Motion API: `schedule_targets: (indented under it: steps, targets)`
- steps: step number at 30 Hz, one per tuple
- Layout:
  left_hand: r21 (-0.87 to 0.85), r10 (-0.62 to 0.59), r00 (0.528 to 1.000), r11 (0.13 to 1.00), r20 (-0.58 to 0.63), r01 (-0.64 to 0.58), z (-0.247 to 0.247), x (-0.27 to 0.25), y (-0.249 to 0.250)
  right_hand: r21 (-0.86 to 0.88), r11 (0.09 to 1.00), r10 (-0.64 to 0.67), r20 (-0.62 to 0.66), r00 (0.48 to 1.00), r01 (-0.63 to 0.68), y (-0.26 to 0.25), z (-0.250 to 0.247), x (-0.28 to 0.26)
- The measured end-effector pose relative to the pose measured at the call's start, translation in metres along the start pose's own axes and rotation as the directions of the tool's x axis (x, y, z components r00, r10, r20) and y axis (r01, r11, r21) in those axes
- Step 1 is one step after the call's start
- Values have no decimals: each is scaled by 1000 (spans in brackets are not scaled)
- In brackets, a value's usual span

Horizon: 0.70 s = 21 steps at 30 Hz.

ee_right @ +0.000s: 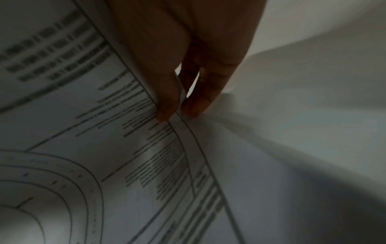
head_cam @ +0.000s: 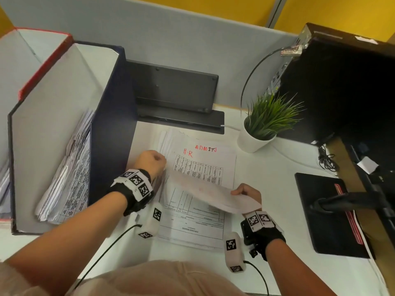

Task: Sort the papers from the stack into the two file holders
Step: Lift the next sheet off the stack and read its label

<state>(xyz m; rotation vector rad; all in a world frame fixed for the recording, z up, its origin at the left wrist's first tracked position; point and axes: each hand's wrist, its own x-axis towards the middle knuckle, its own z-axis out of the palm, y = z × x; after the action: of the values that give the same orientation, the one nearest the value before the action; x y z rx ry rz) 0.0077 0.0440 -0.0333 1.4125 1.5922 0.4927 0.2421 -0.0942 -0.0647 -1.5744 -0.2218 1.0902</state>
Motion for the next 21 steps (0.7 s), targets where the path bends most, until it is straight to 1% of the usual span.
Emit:
schedule_targets:
  steps: [2, 3, 5, 9, 12, 14, 18, 19, 21]
  targets:
    - [219, -13, 1000, 976, 19, 8, 0, 3, 1, 24, 999, 44, -14, 999, -43, 2, 1, -2]
    - [280, -19, 999, 960, 32, 9, 0, 5, 3, 23, 998, 53, -8, 999, -53, 2, 1, -3]
    - [341, -17, 999, 940, 46, 0, 0, 6, 7, 42, 998, 38, 1, 999, -38, 2, 1, -4]
    - [362, 30, 997, 931, 69, -53, 4, 4, 12, 65, 997, 41, -10, 999, -40, 1, 2, -6]
    - [366, 51, 995, 927, 91, -81, 3, 3, 10, 80, 995, 57, -47, 997, -53, 1, 4, -7]
    - [372, 53, 993, 924, 109, -91, 3, 3, 9, 88, 996, 41, -81, 996, -34, 1, 6, -7]
    - [344, 72, 994, 934, 87, -98, 2, 0, 7, 110, 994, 23, -90, 996, -13, -3, 11, -7]
    - [333, 79, 993, 937, 89, -104, 1, -1, 6, 131, 990, 63, -75, 995, -53, -5, 10, -7]
    - [316, 115, 988, 938, 103, -142, 1, -5, 2, 182, 967, 189, -26, 982, -181, -6, 9, -7]
